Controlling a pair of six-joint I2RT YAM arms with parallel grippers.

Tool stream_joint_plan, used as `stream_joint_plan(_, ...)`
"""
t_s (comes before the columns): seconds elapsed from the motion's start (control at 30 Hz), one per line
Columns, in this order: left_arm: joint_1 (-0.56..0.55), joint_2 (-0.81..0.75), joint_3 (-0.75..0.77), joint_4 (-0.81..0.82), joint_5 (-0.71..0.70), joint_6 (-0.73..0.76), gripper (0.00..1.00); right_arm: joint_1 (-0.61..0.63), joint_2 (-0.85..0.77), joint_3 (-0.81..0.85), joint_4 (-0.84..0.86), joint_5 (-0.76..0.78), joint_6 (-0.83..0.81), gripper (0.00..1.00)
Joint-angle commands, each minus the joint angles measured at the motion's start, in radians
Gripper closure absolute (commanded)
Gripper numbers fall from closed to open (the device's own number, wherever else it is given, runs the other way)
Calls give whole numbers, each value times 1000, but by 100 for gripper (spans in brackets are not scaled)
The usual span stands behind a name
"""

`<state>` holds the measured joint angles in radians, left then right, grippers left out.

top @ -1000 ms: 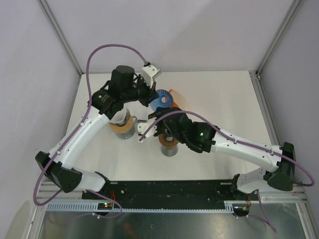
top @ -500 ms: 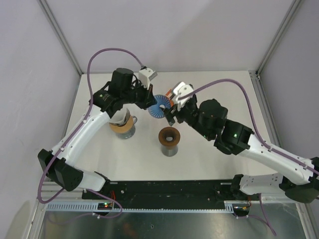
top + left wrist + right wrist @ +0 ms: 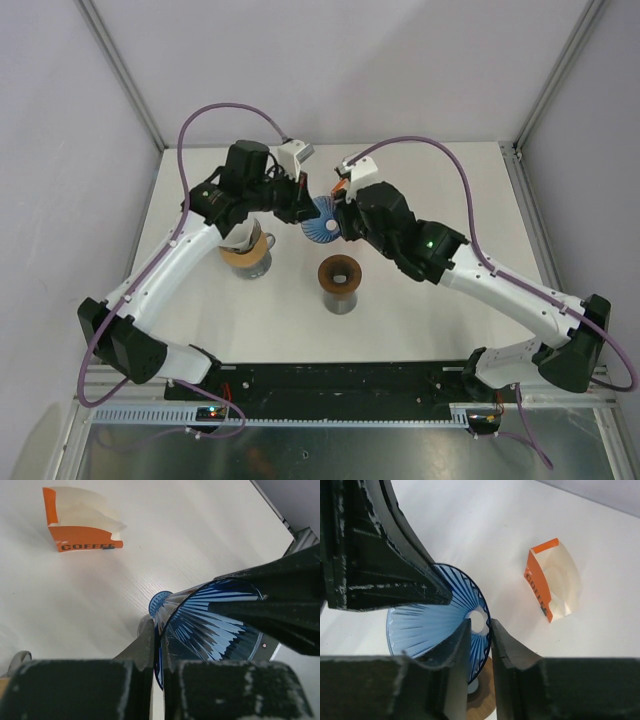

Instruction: Place the coffee filter in the dripper

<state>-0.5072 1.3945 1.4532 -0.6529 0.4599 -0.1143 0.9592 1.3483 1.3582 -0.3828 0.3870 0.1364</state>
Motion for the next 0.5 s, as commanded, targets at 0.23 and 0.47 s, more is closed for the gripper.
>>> stream_joint_plan(0.23,2,-32,-27,23,132,-33,63,-183,-9,55,-125,-315,112,100)
stream_joint_plan(0.47,3,-38,-23,24,83,14,37,-243,-13,62,-194,-506,131,100)
